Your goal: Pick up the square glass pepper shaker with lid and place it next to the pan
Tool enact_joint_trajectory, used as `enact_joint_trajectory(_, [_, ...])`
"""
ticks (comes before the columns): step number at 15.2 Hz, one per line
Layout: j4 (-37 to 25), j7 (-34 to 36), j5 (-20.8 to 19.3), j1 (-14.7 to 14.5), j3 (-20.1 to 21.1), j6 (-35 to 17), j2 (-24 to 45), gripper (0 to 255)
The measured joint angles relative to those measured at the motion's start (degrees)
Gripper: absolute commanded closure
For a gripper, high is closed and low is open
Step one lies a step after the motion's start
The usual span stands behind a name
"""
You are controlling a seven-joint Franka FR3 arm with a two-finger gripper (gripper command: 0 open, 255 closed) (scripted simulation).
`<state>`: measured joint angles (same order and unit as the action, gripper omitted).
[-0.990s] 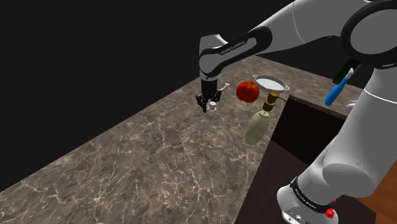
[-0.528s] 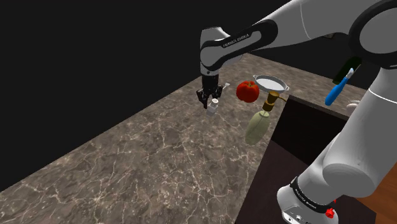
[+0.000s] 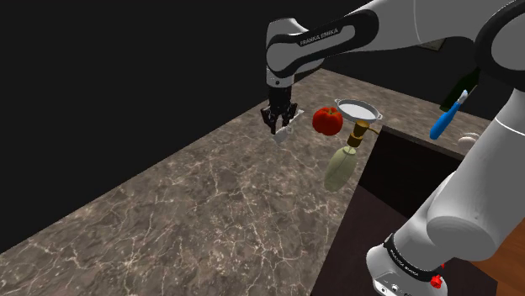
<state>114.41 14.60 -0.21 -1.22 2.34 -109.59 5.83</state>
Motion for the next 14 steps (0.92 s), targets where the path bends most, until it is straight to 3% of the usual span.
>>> enact_joint_trajectory(14, [-7.45, -0.14, 0.1, 0.05, -0.03, 10.1, -2.64, 255])
